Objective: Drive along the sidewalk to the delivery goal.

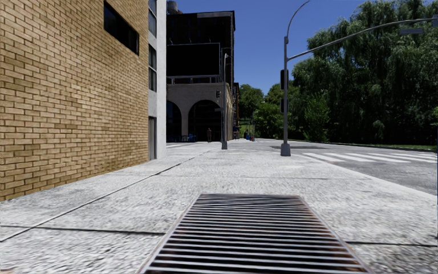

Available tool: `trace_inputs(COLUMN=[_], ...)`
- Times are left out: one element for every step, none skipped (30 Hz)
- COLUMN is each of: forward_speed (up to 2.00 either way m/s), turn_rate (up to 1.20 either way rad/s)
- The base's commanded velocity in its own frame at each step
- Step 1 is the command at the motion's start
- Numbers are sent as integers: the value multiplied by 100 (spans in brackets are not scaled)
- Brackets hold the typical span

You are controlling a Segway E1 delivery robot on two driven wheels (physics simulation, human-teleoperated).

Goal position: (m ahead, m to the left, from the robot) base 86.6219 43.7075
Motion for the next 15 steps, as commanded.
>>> trace_inputs(forward_speed=[200,200,200,200,200,200,200,200,200,200,200,200,200,200,200], turn_rate=[0,0,0,0,0,0,0,0,0,0,0,0,0,0,0])
